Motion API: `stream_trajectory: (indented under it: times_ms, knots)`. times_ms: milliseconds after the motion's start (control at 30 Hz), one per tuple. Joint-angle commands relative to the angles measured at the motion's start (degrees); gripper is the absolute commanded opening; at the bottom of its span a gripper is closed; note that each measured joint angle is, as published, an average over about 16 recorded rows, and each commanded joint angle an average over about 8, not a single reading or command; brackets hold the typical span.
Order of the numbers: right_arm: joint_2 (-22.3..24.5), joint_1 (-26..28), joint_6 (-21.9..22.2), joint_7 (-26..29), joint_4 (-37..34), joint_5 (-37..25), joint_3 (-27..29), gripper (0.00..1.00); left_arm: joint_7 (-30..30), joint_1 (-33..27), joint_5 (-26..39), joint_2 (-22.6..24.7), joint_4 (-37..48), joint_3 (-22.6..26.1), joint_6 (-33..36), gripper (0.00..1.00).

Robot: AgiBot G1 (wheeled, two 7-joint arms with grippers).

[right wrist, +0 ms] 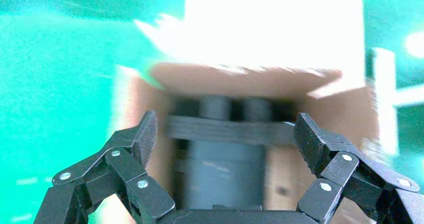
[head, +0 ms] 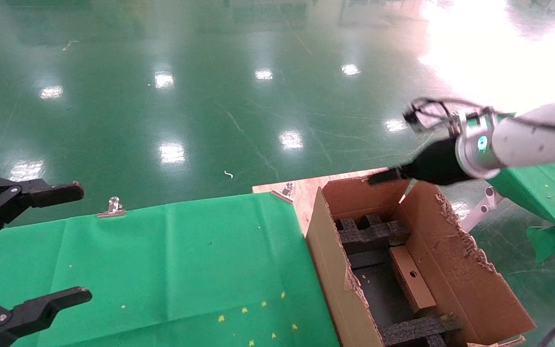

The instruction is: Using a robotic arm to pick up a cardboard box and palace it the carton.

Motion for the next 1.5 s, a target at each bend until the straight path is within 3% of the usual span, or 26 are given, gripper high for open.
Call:
stream_trajectory:
  times_ms: [33, 367, 733, 900, 1500]
  knots:
    - [0.62, 2.17, -0.88, -1.36, 1.9, 2.79, 1.65, 1.0, 0.0, 0.0, 0.0, 0.0, 0.0, 0.0, 0.0, 1.0]
    - [3.82, 5.79, -10.36, -10.3, 5.34, 21.19, 8.31, 1.0, 0.0, 0.01, -0.01, -0.01, 0.02, 0.0, -0.02, 1.0]
    - [3.78, 5.01, -11.06, -11.03, 5.18, 22.09, 9.22, 1.0, 0.0, 0.01, -0.04, -0.01, 0.02, 0.0, -0.02, 1.0]
    - [3.46, 1.44, -12.37, -15.37, 5.18, 23.3, 13.61, 1.0, 0.01, 0.01, -0.05, -0.02, 0.03, 0.0, -0.02, 1.0]
    - [1.73, -17.95, -19.45, -38.76, 5.09, 30.12, 37.32, 1.0, 0.01, 0.0, -0.05, -0.02, 0.03, 0.01, -0.02, 1.0]
